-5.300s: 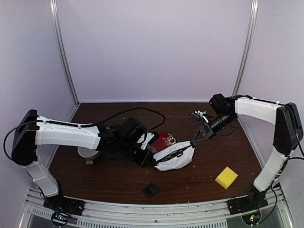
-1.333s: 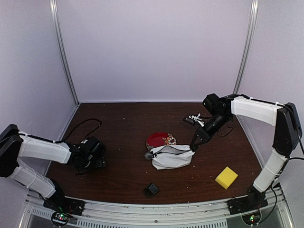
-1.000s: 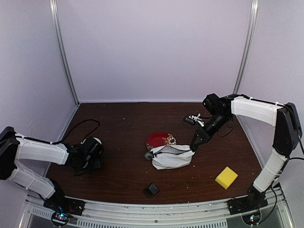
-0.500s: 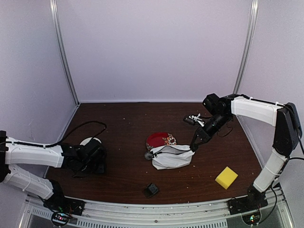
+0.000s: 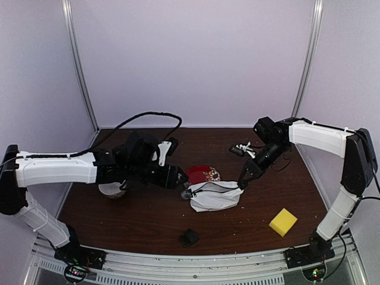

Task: Sort the hair-cutting tools

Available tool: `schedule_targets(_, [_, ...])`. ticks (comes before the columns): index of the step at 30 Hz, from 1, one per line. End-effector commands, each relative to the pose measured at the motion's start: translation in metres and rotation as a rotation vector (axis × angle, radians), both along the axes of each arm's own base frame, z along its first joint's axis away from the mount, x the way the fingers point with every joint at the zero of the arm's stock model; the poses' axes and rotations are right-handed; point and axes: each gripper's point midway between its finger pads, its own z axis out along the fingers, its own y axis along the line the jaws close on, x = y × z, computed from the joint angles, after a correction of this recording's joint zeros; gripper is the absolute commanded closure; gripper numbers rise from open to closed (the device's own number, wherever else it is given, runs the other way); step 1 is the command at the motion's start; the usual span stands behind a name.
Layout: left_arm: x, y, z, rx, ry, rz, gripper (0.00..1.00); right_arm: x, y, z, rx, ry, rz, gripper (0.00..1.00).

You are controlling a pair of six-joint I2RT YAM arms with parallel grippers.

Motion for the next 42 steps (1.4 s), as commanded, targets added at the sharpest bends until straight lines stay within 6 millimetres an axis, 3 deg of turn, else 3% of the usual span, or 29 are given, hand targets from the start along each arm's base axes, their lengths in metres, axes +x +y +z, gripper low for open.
schedule_targets(1, [-0.011,-0.071,0.044,-0.21,-0.078,-0.295,0.44,0.005,-0.001,0.016,0.007,-0.057,-0.003,1.0])
schedule_targets(6, [-0.029,-0.117,0.038,-0.334,0.025,-0.491,0.44,0.004,-0.001,0.018,0.013,-0.059,-0.004,1.0])
schedule_targets(14, [-0.022,-0.141,0.004,-0.292,0.15,-0.499,0.45,0.004,-0.002,0.022,0.014,-0.073,-0.006,1.0])
schedule_targets(23, [-0.005,-0.141,-0.025,-0.169,0.223,-0.393,0.43,0.002,-0.002,0.026,0.025,-0.082,-0.005,1.0])
schedule_targets(30, [-0.006,-0.138,-0.038,-0.121,0.274,-0.375,0.44,0.002,-0.001,0.027,0.029,-0.082,-0.004,1.0])
schedule_targets(42, [-0.022,-0.144,-0.017,-0.201,0.275,-0.451,0.46,0.003,-0.001,0.026,0.026,-0.082,-0.006,0.99])
